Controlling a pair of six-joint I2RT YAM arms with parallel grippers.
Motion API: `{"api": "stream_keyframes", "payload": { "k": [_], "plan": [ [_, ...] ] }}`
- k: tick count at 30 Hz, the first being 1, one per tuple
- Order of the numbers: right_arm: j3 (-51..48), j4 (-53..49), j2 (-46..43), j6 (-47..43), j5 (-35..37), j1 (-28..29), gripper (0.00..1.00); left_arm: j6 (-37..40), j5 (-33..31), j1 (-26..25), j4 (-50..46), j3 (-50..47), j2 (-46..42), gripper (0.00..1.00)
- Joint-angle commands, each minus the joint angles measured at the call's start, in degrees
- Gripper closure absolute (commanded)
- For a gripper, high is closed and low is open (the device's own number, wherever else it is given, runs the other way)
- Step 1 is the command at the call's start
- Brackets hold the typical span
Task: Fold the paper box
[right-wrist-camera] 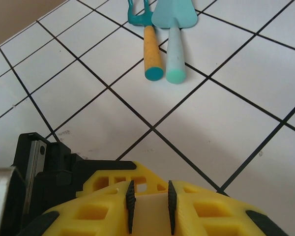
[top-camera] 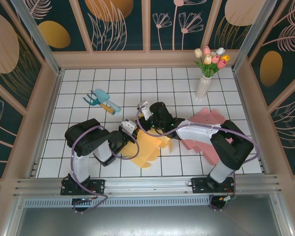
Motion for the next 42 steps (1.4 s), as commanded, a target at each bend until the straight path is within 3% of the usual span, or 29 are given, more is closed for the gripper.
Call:
{"api": "stream_keyframes", "payload": {
  "k": [1, 7, 14, 19, 27, 34, 37, 42],
  "plan": [
    [-5.2, -4.0, 1.1, -3.8, 3.3, 0.5, 0.72, 0.5, 2.0, -1.1, -0.4, -0.3, 1.5, 0.82],
    [-7.0, -1.5, -0.5, -5.8, 2.9, 0.5, 0.72, 0.5, 1.8, -1.0, -0.6, -0.4, 1.2, 0.77],
    [-7.6, -0.3, -1.0, -4.9, 2.8, 0.6, 0.71, -0.5, 2.1, -1.0, 3.4, -1.0, 1.8, 0.86],
    [-7.9, 1.2, -0.5, -3.6, 1.2, 0.8, 0.72, -2.5, 1.5, -1.0, 5.3, 0.4, 2.9, 0.79],
    [-9.5, 3.7, -0.2, -2.2, 2.1, 0.8, 0.72, -6.7, -13.2, -2.9, 12.4, 1.2, 7.3, 1.0],
    [-10.5, 5.2, -0.2, -0.4, 5.1, 0.3, 0.72, -5.7, -29.9, -7.2, 10.0, 4.3, 10.0, 1.0],
    [-11.3, 6.3, -0.4, 0.2, 5.9, -0.1, 0.72, -6.8, -29.4, -7.2, 11.4, 3.5, 10.1, 1.0],
    [-12.0, 6.7, -4.2, 3.0, 5.0, -1.2, 0.69, -4.4, -22.6, -7.2, 11.7, 2.7, 9.9, 1.0]
  ]
}}
